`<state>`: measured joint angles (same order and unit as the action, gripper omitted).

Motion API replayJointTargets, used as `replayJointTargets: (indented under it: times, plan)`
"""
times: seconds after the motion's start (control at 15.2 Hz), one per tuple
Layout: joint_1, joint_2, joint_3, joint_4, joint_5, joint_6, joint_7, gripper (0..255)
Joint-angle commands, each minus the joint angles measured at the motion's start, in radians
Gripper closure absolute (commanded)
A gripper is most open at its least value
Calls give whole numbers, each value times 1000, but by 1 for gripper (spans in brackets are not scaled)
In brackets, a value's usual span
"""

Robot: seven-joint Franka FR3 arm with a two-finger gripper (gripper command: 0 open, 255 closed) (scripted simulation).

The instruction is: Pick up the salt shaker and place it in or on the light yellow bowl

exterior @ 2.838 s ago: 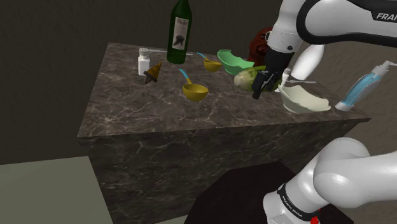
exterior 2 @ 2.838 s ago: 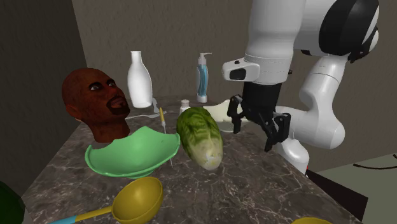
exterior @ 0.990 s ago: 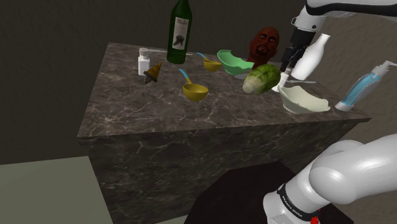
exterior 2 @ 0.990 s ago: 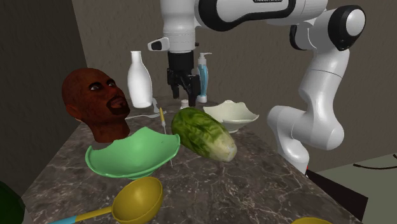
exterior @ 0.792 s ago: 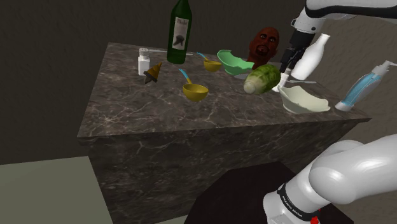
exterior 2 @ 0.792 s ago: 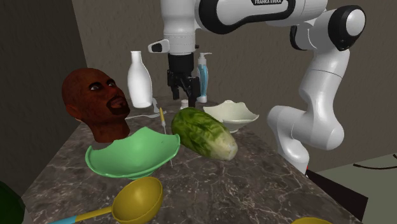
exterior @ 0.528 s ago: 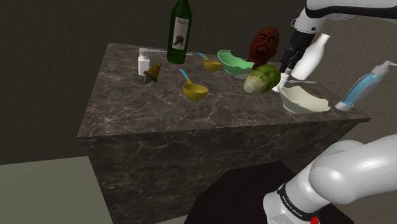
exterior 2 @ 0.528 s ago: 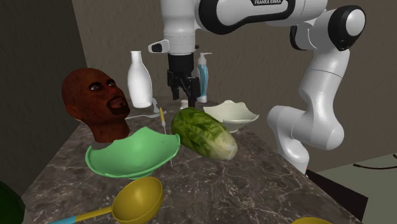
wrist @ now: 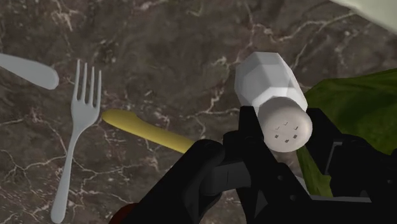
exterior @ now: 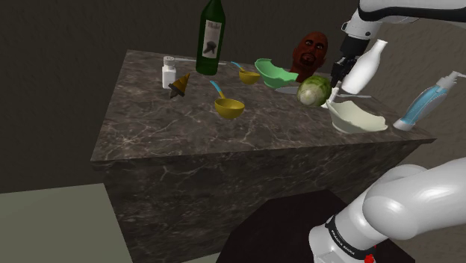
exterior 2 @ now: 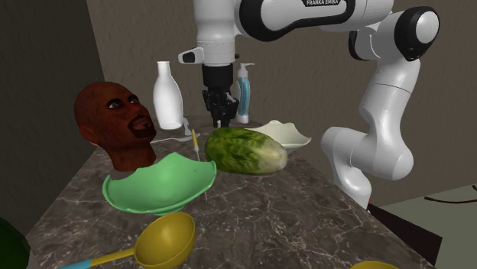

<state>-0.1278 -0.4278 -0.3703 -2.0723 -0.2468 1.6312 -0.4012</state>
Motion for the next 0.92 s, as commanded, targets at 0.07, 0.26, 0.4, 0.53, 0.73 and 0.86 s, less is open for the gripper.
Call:
replayJointTargets:
  times: [0.07,0.26,0.4,0.53,0.73,0.86]
  plan:
    - [0,5,-2,-4,-1,0,0,255]
    - [2,8,3,29,3,-30,-2,255]
    - [3,13,6,60,6,-56,-5,255]
    - [4,19,8,92,8,-82,-9,255]
    - [6,29,10,141,12,-121,-16,255]
    - [8,37,11,175,15,-147,-20,255]
